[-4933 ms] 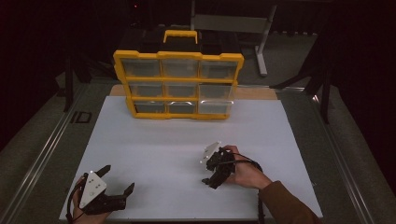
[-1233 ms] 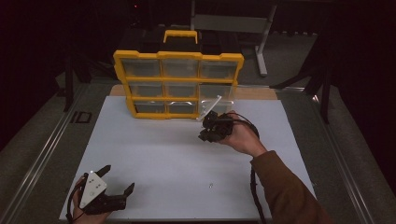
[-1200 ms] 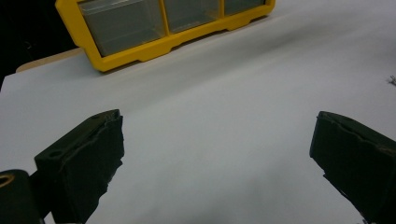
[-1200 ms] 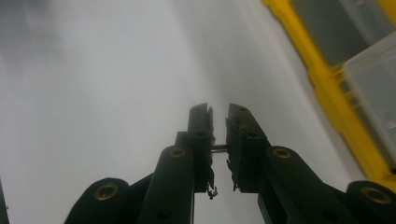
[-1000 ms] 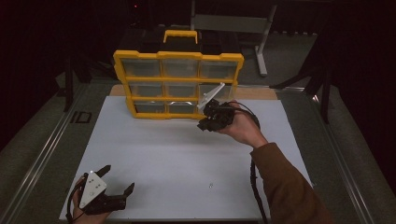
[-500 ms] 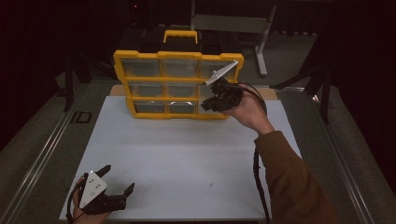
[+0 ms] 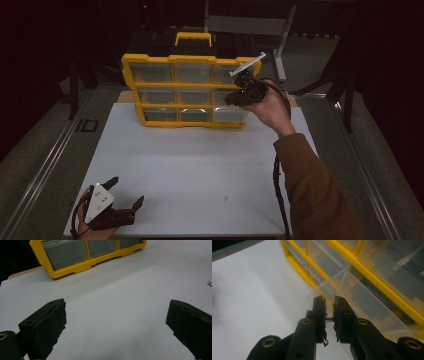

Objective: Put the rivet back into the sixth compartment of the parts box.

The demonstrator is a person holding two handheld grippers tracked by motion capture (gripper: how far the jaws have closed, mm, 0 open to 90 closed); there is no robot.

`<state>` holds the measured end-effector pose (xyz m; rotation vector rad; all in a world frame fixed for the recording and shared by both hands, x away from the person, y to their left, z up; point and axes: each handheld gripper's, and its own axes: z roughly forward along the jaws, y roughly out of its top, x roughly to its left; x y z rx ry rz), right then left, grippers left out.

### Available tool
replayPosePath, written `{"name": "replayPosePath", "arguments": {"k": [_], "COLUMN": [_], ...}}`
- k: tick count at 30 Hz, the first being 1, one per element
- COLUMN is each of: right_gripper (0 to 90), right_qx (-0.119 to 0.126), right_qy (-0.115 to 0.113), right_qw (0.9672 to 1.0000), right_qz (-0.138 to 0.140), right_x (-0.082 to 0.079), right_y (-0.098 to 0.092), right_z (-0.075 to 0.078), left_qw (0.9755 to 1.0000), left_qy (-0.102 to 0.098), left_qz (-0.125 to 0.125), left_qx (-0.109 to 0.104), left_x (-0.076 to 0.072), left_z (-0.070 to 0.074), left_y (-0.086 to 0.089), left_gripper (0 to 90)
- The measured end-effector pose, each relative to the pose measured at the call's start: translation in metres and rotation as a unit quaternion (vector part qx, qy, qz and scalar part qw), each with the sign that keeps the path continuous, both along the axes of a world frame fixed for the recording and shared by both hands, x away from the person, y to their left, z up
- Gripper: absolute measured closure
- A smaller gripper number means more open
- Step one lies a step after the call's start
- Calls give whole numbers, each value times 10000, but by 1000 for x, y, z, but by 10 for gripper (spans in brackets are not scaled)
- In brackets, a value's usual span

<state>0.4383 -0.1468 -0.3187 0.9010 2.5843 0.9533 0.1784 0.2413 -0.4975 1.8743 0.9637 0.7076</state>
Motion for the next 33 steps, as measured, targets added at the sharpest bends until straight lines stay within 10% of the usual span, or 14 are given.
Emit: {"name": "replayPosePath", "arguments": {"k": [22,27,33], "right_gripper": [776,289,167], "right_qx": [-128,3,169], "right_qy": [-293,-467,-367], "right_qw": [9944,9929,9958], "right_qz": [-1010,-1094,-823], "right_x": [11,9,3], "right_y": [-16,-15,-15], "right_z": [0,0,-4], "left_qw": [9999,9999,9999], "left_qy": [13,16,26], "left_qz": [19,21,16], "left_qx": [-104,-142,-160], "left_x": [0,0,0], "left_z": [1,1,1], "left_y": [2,3,3], "left_gripper": [31,31,31]}}
